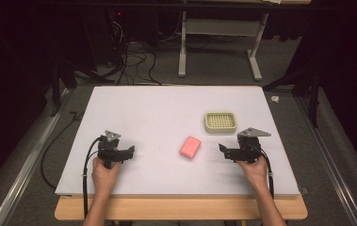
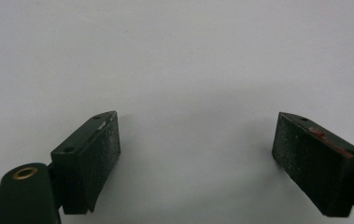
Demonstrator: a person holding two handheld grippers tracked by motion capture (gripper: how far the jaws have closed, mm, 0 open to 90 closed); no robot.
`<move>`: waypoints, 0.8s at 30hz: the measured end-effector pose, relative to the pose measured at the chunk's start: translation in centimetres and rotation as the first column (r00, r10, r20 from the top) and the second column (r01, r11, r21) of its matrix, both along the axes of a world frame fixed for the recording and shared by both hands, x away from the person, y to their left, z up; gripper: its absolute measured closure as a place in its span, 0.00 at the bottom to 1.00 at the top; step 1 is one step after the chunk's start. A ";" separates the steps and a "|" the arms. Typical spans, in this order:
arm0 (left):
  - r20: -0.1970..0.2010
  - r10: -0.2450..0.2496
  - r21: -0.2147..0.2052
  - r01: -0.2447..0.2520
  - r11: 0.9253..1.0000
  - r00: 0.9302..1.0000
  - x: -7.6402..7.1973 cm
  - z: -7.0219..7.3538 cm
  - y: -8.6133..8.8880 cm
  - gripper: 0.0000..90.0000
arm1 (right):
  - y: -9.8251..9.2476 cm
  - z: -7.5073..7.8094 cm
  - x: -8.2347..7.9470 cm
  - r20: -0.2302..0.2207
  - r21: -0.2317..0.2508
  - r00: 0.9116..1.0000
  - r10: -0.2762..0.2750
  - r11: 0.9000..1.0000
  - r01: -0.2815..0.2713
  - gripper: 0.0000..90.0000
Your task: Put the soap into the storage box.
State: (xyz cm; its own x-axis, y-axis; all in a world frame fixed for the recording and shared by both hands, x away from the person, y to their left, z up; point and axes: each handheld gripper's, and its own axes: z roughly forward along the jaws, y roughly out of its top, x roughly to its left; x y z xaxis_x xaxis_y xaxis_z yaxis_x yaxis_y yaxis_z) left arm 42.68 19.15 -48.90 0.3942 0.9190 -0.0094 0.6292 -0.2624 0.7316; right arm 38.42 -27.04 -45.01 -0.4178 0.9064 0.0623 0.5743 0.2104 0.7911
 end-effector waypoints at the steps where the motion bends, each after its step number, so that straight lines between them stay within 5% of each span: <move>1: 0.000 0.000 0.000 0.000 1.000 1.000 0.0 0.0 0.0 0.17 | 0.0 0.0 0.0 0.000 0.000 1.000 0.000 1.000 0.000 0.14; 7: 0.000 0.000 0.000 0.000 1.000 1.000 0.0 0.0 0.0 0.17 | 0.9 0.3 -0.1 0.002 0.032 1.000 0.011 0.999 -0.011 0.14; 24: 0.000 0.000 -0.001 0.000 1.000 1.000 0.0 0.0 0.0 0.17 | 3.3 0.9 0.2 0.025 0.019 0.994 0.105 0.994 -0.105 0.14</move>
State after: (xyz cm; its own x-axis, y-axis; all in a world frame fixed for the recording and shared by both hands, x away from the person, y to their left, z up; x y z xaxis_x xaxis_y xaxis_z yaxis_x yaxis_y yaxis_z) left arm 42.68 19.15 -48.90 0.3940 0.9190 -0.0098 0.6291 -0.2619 0.7319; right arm 38.60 -23.72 -44.14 -0.5123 0.8561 0.0688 0.5307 0.2526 0.8090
